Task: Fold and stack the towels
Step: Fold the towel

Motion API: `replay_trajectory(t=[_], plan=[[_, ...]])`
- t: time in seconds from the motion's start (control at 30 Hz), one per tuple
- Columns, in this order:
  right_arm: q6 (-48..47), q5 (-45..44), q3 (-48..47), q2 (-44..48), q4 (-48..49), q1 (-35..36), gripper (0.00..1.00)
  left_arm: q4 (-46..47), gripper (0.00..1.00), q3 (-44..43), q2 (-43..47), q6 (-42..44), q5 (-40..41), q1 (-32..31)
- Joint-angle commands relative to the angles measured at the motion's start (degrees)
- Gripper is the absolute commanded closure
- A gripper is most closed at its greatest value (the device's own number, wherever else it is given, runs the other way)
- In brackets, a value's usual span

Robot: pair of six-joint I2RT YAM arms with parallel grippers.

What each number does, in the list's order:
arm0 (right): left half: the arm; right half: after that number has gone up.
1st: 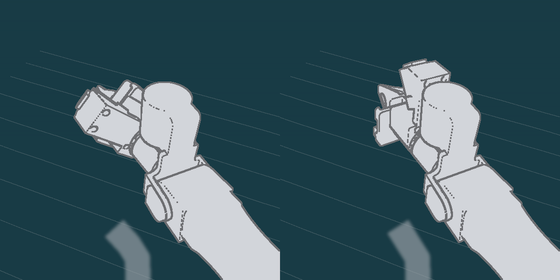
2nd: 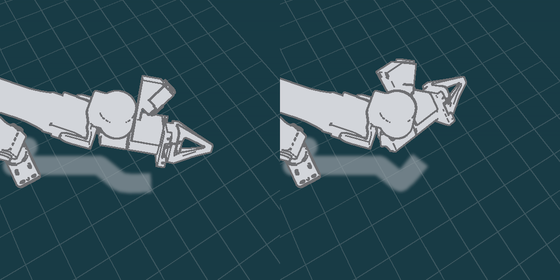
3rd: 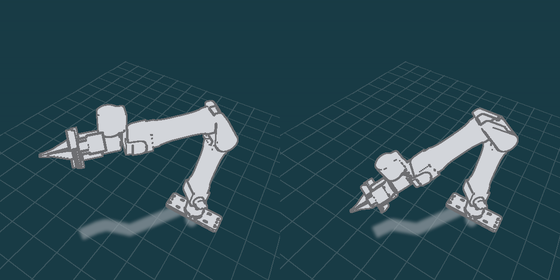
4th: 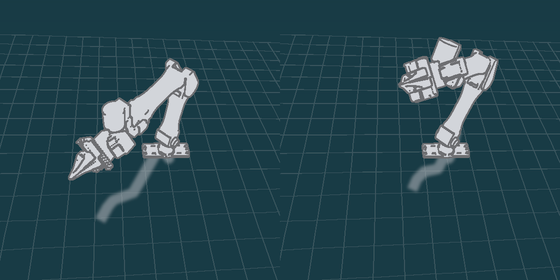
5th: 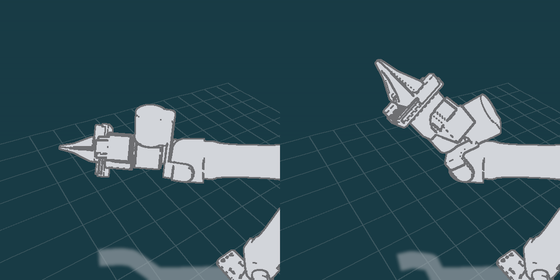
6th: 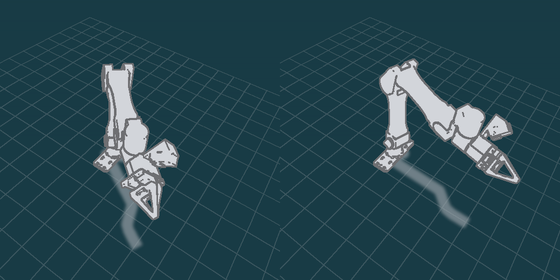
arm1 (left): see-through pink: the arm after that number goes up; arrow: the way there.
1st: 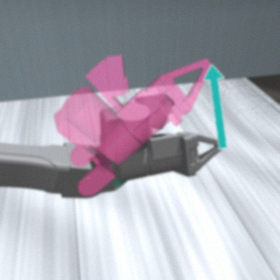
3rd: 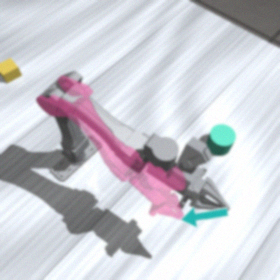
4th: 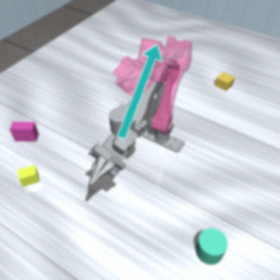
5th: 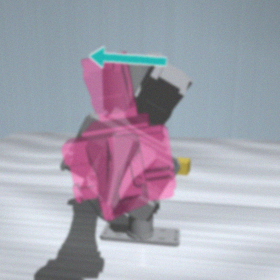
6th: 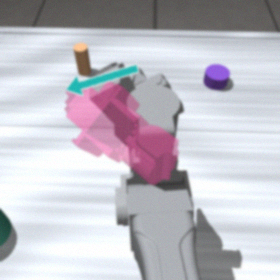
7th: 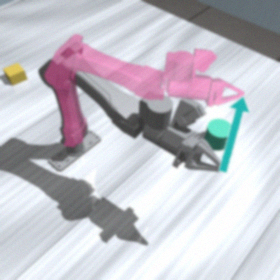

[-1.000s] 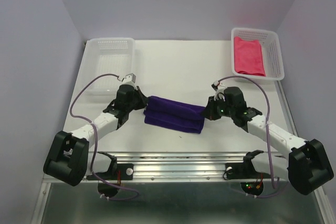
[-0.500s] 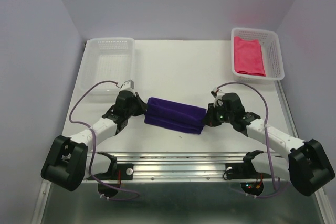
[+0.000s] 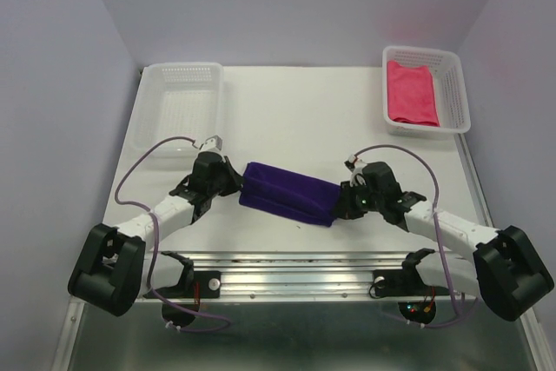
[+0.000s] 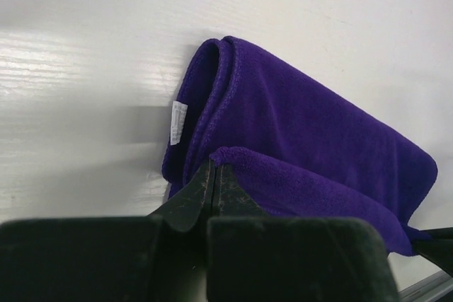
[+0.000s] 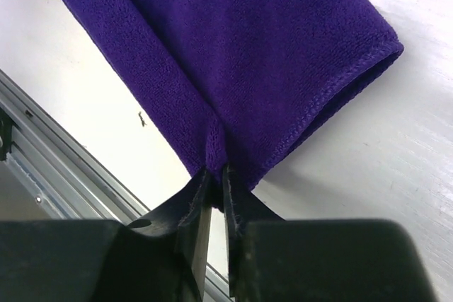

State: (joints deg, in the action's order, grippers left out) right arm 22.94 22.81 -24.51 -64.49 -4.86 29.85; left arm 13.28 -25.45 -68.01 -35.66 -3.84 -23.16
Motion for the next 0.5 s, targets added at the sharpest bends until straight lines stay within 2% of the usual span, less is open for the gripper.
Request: replay_trajectory(t=[0.0,0.03,0.07,0.1,0.17,0.2,0.27,0.33,0.37,0.4,0.47], plan=[[1.0,0.7,0.9,-0.2,2.2,1.0,0.8,-2.1,1.0,0.6,1.9,-0.2,2.2,-0.1],[1.0,0.6,0.9,-0.2,1.8,1.1,0.74,-2.6,1.0,0.7,2.0,0.0,2.2,-0.1],[1.1,0.7,0.7,-0.2,1.6,1.3,0.73,-3.5,1.0,0.7,2.2,0.0,2.2,-0.1],[1.1,0.7,0.7,-0.1,1.4,1.4,0.68,-4.0,0.88,0.8,2.4,0.0,2.2,-0.1],[1.4,0.8,0.9,0.2,1.0,1.5,0.63,-6.1,0.73,1.1,3.5,-0.4,2.8,-0.1],[1.8,1.1,1.4,0.5,1.0,1.5,0.56,-6.9,0.57,1.1,4.1,-0.6,3.4,-0.1],[2.6,2.0,1.7,1.2,0.5,1.6,0.52,-8.8,0.5,1.0,6.6,-1.0,5.7,-0.1],[3.4,4.1,1.9,3.1,-0.4,1.7,0.47,-11.0,0.29,0.7,9.5,-1.0,6.6,-0.1],[3.8,4.3,2.0,4.1,-0.8,1.6,0.43,-11.7,0.24,0.6,10.6,-1.2,6.6,-0.1],[4.2,3.9,2.0,5.4,-1.3,1.7,0.32,-11.6,0.1,0.8,11.5,-1.3,6.5,-0.1],[4.8,2.9,1.8,9.4,-3.0,1.7,0.21,-11.3,0.01,0.8,13.4,-1.8,6.4,-0.1]])
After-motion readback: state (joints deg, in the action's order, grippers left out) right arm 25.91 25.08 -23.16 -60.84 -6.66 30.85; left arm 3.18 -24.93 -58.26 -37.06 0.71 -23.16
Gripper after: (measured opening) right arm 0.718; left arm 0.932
